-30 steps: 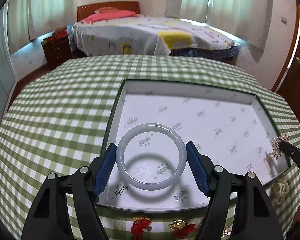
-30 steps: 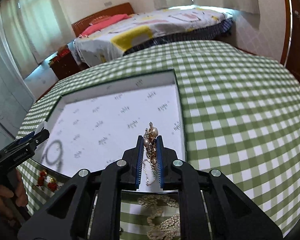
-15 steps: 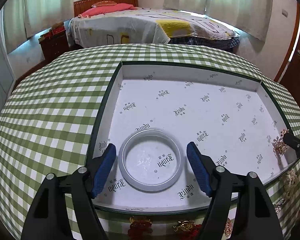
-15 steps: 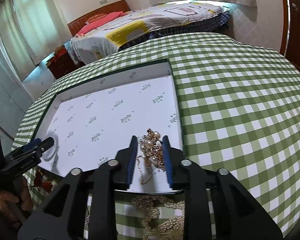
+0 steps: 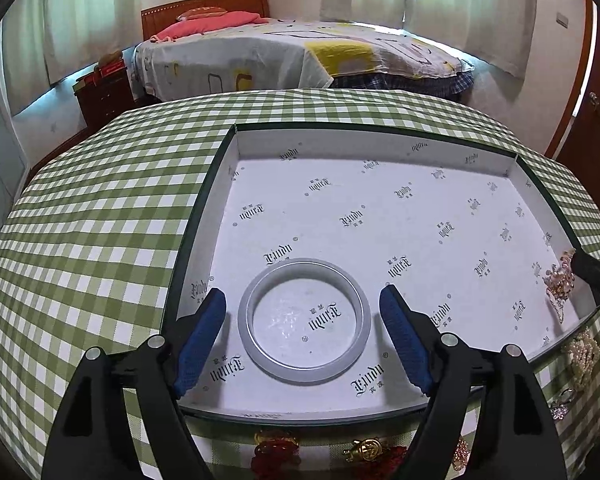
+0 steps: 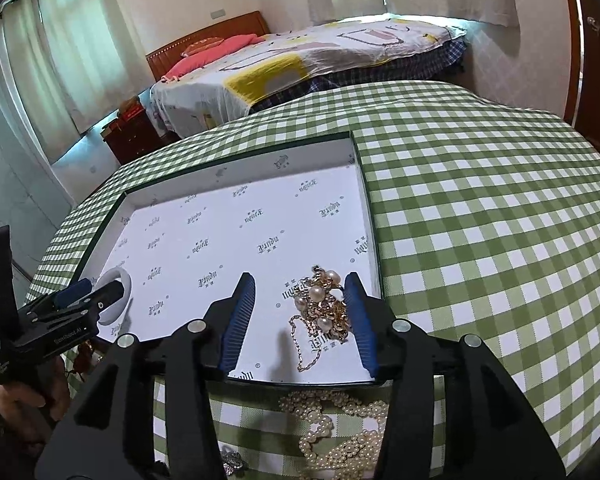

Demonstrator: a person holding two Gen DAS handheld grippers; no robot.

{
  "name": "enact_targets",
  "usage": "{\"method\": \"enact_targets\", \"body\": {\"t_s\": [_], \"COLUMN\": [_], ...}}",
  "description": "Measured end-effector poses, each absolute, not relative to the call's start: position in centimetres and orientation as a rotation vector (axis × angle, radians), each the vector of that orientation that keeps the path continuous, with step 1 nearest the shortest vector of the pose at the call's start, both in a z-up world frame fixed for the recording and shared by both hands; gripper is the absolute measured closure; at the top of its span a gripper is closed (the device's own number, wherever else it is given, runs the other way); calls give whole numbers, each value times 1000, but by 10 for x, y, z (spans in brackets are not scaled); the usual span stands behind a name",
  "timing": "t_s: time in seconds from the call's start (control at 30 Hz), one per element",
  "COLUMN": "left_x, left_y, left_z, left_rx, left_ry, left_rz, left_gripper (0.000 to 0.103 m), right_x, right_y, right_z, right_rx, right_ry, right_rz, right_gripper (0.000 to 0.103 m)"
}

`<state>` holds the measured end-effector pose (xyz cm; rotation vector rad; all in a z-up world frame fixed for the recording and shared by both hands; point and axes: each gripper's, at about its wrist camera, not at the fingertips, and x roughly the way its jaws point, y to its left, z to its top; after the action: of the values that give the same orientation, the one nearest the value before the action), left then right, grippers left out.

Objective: Organize jewelry
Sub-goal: 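Open the left tool to set the bangle down while the right tool releases the brooch in the tray, then withdraw both tools from the tray back over the jewelry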

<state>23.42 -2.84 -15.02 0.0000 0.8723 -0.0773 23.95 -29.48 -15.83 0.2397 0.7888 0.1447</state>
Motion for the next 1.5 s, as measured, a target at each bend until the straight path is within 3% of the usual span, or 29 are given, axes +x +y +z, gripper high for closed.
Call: {"method": "enact_targets", "body": {"t_s": [0.8, 1.5], "left_x": [172, 77], "left_y": [-3, 26], "left_z": [-110, -120], "left_rx": [-48, -98], "left_ry": [737, 784], "left_rz": [-32, 42], "left_gripper": [26, 26], "right_x": [167, 82], "right_y": [-260, -206], "right_z": [-143, -173], "right_rx": [158, 67], "right_ry": [791, 928], "right_rz": [181, 299], "right_gripper": [57, 58]}}
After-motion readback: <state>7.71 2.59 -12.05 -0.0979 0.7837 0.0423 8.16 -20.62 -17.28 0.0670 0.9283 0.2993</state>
